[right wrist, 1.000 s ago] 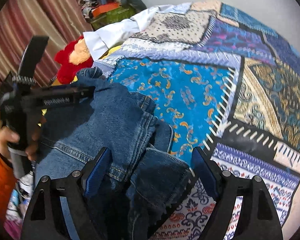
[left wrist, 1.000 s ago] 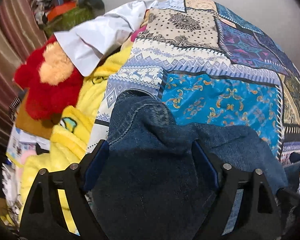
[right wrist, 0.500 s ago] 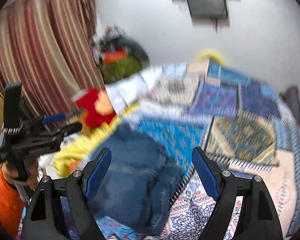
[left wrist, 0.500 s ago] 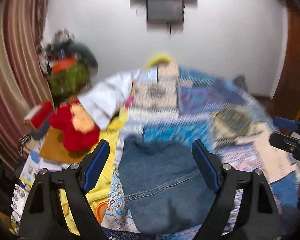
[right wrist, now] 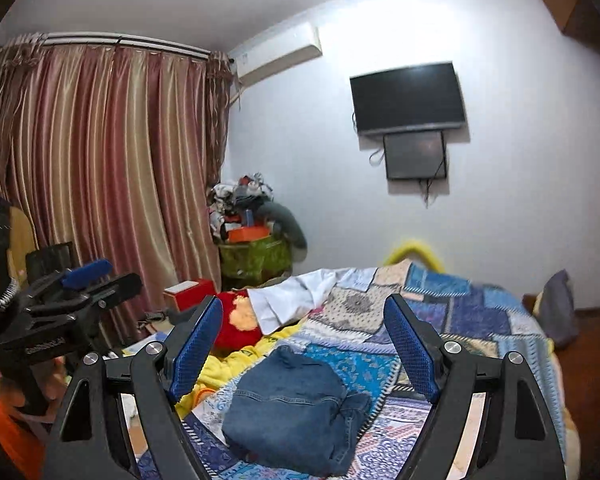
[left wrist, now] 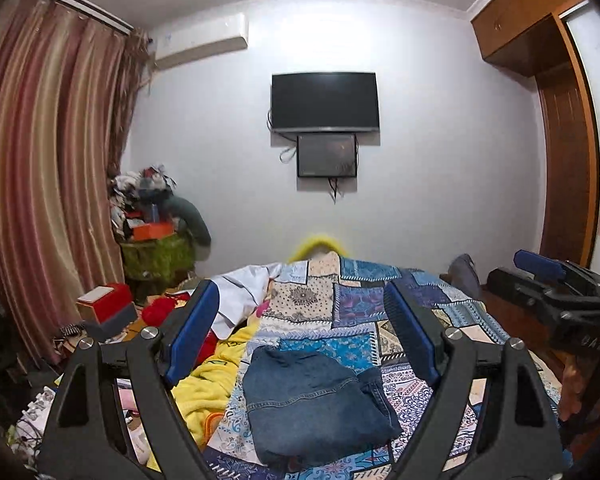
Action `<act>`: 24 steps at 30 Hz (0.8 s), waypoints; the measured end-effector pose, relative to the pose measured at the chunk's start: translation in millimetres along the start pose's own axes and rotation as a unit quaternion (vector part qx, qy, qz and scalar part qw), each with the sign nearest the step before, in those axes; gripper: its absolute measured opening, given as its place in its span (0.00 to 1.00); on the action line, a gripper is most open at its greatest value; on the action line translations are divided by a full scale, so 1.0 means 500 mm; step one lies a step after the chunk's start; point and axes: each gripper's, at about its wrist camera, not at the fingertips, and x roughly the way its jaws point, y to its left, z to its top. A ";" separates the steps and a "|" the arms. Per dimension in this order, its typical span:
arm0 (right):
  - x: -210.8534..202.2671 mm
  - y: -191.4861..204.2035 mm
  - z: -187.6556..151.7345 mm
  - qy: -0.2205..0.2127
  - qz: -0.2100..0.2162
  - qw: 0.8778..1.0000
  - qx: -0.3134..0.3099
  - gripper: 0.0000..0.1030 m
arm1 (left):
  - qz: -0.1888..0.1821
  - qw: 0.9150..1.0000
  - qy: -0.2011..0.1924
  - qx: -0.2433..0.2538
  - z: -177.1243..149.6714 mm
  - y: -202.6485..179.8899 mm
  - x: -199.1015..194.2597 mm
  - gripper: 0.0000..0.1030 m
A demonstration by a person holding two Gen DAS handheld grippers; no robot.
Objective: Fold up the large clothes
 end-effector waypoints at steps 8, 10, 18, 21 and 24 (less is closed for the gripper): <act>-0.056 0.055 -0.039 -0.012 -0.043 0.998 -0.035 1.00 | 0.027 1.000 0.001 -0.002 -0.044 -0.005 -0.025 1.00; -0.061 0.063 -0.044 -0.008 -0.044 0.998 -0.040 1.00 | 0.030 1.000 0.007 0.000 -0.050 -0.007 -0.022 1.00; -0.055 0.063 -0.055 0.007 -0.039 0.999 -0.028 1.00 | 0.028 1.000 0.012 -0.006 -0.061 -0.005 -0.032 1.00; -0.049 0.057 -0.055 0.011 -0.035 0.999 -0.021 1.00 | 0.027 1.000 0.012 -0.008 -0.063 -0.003 -0.033 1.00; -0.046 0.050 -0.053 0.013 -0.033 0.999 -0.015 1.00 | 0.026 1.000 0.014 -0.008 -0.064 -0.002 -0.033 1.00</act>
